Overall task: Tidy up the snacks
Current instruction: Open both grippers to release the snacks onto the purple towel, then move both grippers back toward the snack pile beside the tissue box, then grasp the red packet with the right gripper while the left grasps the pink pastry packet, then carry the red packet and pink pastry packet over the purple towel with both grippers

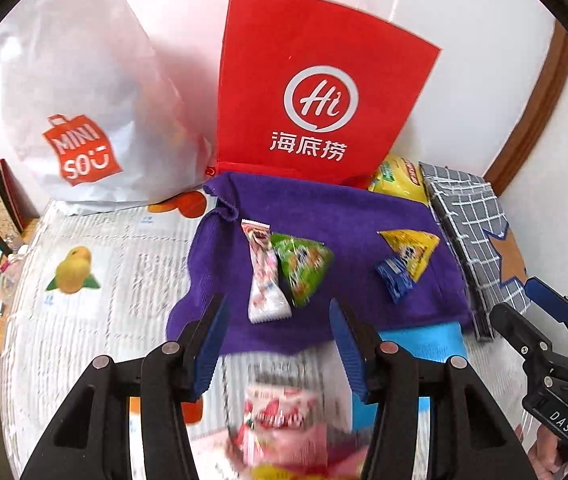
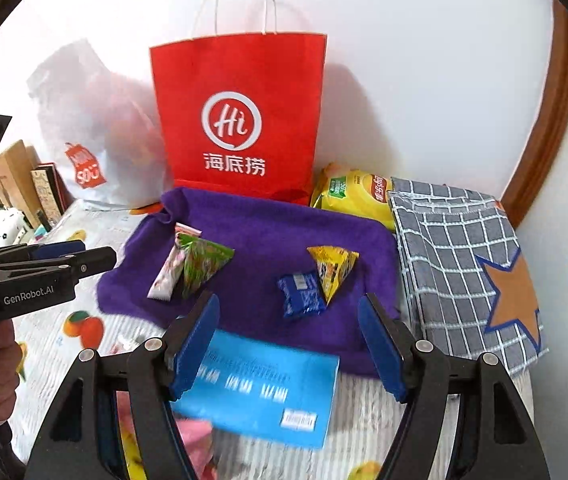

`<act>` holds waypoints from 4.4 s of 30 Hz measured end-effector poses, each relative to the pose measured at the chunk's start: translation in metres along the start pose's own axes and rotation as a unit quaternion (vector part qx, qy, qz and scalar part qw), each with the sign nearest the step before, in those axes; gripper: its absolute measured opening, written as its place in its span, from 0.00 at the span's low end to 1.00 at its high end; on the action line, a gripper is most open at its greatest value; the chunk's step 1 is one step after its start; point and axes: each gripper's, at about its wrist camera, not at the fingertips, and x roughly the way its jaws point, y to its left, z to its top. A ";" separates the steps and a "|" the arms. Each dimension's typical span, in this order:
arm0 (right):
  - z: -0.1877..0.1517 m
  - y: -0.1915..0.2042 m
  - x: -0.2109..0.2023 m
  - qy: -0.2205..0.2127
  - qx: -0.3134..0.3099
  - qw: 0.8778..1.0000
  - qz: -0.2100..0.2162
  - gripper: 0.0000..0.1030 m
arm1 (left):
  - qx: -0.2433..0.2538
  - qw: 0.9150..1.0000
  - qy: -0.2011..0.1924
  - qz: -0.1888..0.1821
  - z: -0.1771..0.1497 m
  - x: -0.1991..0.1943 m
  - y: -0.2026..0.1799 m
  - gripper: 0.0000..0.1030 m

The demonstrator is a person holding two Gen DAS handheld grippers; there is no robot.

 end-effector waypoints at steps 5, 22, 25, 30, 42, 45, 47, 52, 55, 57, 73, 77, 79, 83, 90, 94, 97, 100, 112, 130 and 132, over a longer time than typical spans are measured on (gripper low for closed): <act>-0.027 0.003 -0.027 -0.007 0.001 1.000 0.002 0.69 | 0.004 1.000 -0.008 0.004 -0.025 -0.025 0.000 0.48; -0.170 0.017 -0.039 0.065 0.058 0.995 0.056 0.69 | -0.011 1.000 -0.002 0.012 -0.107 -0.059 0.021 0.48; -0.191 0.025 -0.032 0.085 0.066 0.992 0.059 0.69 | -0.010 1.000 -0.002 0.012 -0.118 -0.062 0.024 0.48; -0.217 0.032 -0.023 0.110 0.093 0.987 0.075 0.69 | -0.015 1.000 0.002 0.010 -0.133 -0.059 0.030 0.48; -0.217 0.048 -0.013 0.089 0.023 0.995 0.024 0.42 | -0.032 0.998 0.037 0.029 -0.141 -0.029 0.052 0.48; -0.210 0.029 -0.012 0.080 0.027 0.996 0.008 0.42 | -0.042 0.997 0.056 0.030 -0.143 -0.011 0.059 0.48; -0.204 0.012 -0.008 0.071 0.033 0.997 -0.014 0.42 | -0.047 0.997 0.063 0.023 -0.143 -0.002 0.061 0.48; -0.191 -0.017 0.006 0.070 0.049 0.996 -0.041 0.42 | -0.055 0.995 0.077 0.005 -0.137 0.020 0.056 0.48; -0.186 -0.025 0.018 0.075 0.053 0.995 -0.034 0.42 | -0.050 0.996 0.074 0.012 -0.135 0.030 0.048 0.48; -0.185 -0.025 0.025 0.079 0.051 0.995 -0.031 0.42 | -0.042 0.997 0.067 0.016 -0.134 0.032 0.046 0.42; -0.187 -0.034 0.027 0.077 0.048 0.996 -0.017 0.57 | 0.038 0.996 0.036 0.077 -0.141 0.037 0.038 0.42; -0.185 -0.030 0.025 0.079 0.043 0.996 -0.015 0.45 | 0.041 0.996 0.040 0.070 -0.139 0.035 0.040 0.31; -0.181 -0.026 0.023 0.080 0.025 0.996 -0.026 0.42 | 0.023 0.997 0.046 0.058 -0.137 0.031 0.046 0.30; -0.168 -0.030 0.013 0.068 0.028 0.997 -0.028 0.42 | -0.007 0.998 0.046 0.042 -0.134 0.019 0.056 0.30; -0.119 -0.041 -0.015 0.024 0.035 0.998 -0.045 0.42 | -0.025 0.999 0.014 0.031 -0.102 -0.014 0.058 0.30; -0.077 -0.045 -0.024 0.000 0.032 0.998 -0.057 0.42 | -0.032 0.999 0.000 0.023 -0.075 -0.022 0.047 0.30; -0.053 -0.043 -0.028 -0.014 0.029 0.998 -0.054 0.42 | -0.033 0.999 -0.005 0.013 -0.054 -0.024 0.039 0.30; -0.034 -0.043 -0.027 -0.019 0.028 0.998 -0.056 0.42 | -0.027 1.000 -0.010 0.012 -0.038 -0.025 0.029 0.30; 0.024 -0.046 0.005 -0.026 0.030 0.999 -0.037 0.42 | -0.010 1.000 -0.015 0.006 0.016 -0.009 0.006 0.30; 0.048 -0.045 0.090 0.013 0.019 0.999 -0.022 0.42 | 0.000 1.000 0.017 -0.009 0.065 0.064 -0.009 0.30; 0.046 -0.047 0.098 0.021 0.020 0.999 -0.024 0.42 | -0.003 1.000 0.019 -0.014 0.067 0.073 -0.008 0.30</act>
